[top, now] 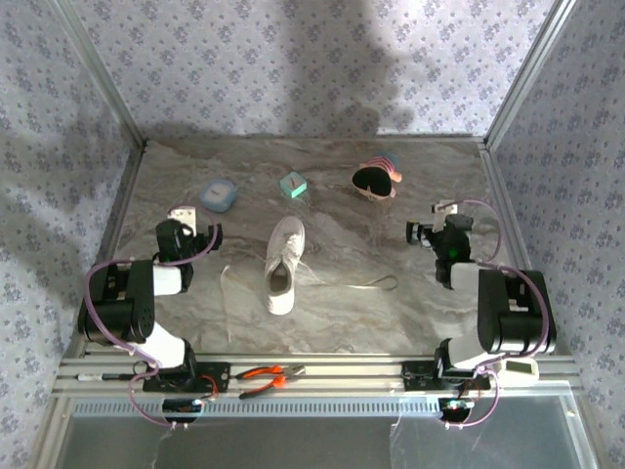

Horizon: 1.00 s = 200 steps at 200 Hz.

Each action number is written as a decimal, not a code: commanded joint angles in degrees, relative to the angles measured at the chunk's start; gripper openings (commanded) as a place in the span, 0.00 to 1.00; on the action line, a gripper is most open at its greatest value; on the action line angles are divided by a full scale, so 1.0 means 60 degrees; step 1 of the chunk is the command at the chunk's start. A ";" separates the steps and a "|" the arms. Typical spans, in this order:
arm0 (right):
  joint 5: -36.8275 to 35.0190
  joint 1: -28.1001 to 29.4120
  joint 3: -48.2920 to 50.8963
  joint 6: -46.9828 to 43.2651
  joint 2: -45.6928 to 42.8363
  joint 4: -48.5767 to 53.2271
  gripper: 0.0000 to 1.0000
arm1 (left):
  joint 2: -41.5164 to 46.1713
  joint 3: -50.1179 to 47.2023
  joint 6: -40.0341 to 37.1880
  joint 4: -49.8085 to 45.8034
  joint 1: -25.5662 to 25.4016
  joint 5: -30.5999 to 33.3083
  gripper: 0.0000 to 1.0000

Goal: Tie the shoes

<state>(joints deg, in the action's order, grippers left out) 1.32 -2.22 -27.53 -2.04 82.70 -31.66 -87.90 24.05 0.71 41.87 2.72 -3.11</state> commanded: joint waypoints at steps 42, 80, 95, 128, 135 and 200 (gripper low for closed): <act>-0.1628 0.0861 -0.2143 0.0753 -0.1549 0.4832 0.95 | 0.1306 0.2977 0.0950 -0.6208 -0.0043 -0.0397 0.97; -0.1162 0.2654 -0.3247 0.1704 -0.1088 0.6388 0.89 | 0.1389 0.3469 0.2188 -0.8596 -0.0385 -0.1567 0.81; -0.0565 0.3557 -0.3477 0.2085 -0.0674 0.6328 0.83 | 0.1289 0.3342 0.2300 -0.8968 -0.0956 -0.2030 0.76; 0.0503 0.5164 -0.4205 0.2744 0.0623 0.6202 0.67 | 0.0909 0.3036 0.2762 -0.9107 -0.2958 -0.2410 0.60; 0.0724 0.5400 -0.4361 0.2842 0.0851 0.6255 0.62 | 0.0930 0.2936 0.2965 -0.9015 -0.3369 -0.2325 0.59; 0.0373 0.6291 -0.4773 0.3557 0.1021 0.7565 0.51 | 0.1145 0.3112 0.3777 -0.8968 -0.5532 -0.0792 0.59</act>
<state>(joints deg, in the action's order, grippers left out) 5.82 35.75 -53.89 15.79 90.67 6.85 -81.34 41.10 21.82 -8.25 -27.44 -9.76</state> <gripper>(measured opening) 0.509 0.583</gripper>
